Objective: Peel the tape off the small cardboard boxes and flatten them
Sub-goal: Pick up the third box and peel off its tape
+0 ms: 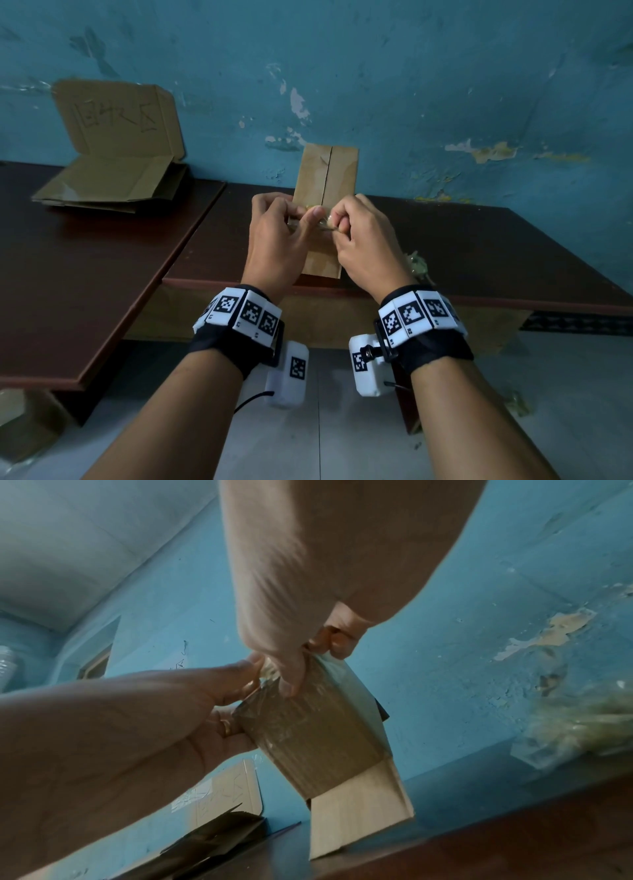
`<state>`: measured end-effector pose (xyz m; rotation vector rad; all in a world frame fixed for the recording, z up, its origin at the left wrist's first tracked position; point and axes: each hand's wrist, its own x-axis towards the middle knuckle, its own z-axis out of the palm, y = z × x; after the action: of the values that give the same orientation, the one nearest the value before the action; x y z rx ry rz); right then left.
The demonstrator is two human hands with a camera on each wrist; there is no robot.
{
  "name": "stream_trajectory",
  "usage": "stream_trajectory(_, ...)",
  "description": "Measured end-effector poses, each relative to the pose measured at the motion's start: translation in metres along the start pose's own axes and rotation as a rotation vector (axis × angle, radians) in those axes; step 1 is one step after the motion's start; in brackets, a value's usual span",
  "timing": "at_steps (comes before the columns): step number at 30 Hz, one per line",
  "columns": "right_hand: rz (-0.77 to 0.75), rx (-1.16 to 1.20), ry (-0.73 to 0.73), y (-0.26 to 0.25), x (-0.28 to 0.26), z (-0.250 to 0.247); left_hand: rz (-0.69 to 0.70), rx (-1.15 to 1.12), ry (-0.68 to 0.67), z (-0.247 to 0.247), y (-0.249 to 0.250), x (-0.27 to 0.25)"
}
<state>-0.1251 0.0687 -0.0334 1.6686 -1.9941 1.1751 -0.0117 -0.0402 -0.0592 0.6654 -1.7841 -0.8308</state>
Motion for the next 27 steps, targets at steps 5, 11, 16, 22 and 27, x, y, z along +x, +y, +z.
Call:
stream_trajectory(5,-0.009,-0.009,0.089,-0.003,-0.002,0.007,-0.023,-0.027,0.038,0.003,0.000,0.000)
stream_trajectory(11,0.073,0.128,0.147,-0.003,-0.002,0.008,-0.032,-0.040,0.049,0.003,0.003,-0.003)
stream_trajectory(16,0.185,0.377,0.164,-0.002,0.003,-0.001,-0.065,-0.104,0.075,-0.001,0.005,-0.004)
stream_trajectory(22,0.217,0.414,0.069,-0.001,0.001,-0.010,-0.063,-0.181,0.048,-0.002,0.010,-0.008)
stream_trajectory(27,0.396,0.459,0.123,-0.003,0.004,-0.004,-0.061,-0.240,0.027,-0.003,0.009,-0.009)
